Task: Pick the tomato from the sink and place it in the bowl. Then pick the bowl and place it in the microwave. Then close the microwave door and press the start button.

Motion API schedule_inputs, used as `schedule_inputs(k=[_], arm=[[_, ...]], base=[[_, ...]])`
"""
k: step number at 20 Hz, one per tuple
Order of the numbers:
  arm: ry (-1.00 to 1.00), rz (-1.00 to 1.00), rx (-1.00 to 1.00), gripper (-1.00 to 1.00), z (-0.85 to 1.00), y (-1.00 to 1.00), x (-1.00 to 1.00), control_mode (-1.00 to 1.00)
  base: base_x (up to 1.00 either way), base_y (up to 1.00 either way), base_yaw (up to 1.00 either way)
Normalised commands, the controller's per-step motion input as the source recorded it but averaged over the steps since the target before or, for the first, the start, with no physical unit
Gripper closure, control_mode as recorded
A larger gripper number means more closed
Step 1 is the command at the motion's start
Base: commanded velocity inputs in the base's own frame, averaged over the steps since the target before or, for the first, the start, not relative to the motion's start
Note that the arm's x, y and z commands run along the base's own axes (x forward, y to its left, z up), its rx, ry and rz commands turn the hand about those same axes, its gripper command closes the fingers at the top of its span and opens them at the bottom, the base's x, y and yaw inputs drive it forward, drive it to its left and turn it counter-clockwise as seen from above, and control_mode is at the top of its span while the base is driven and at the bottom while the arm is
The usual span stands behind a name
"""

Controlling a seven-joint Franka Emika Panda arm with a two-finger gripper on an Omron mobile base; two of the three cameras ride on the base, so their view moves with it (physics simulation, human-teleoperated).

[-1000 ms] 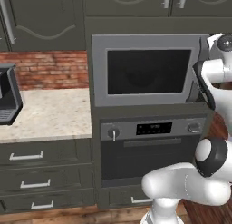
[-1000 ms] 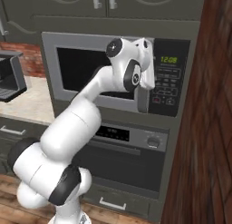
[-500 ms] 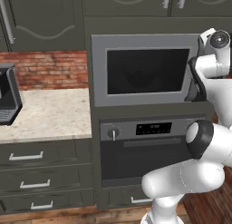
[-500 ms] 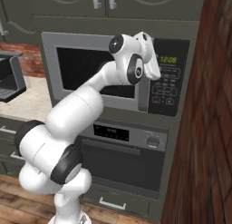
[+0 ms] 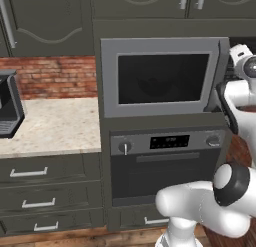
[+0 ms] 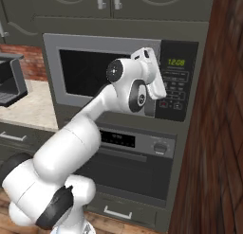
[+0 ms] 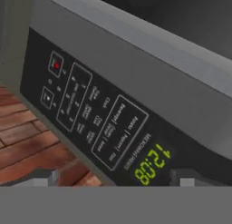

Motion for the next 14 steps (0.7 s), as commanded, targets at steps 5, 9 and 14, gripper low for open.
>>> schedule_inputs(k=[5,9,14], arm=[[-0.03,0.05,0.14,-1.0,-0.03,0.0,-0.96,-1.0],[0.0,0.08,0.21,-1.0,0.02,-0.02,-0.95,-1.0],[0.0,0.19,0.22,-1.0,-0.51,-0.03,-0.56,-1.0]], base=[[0.0,0.0,0.0],[0.0,0.0,0.0],[0.0,0.0,0.0]])
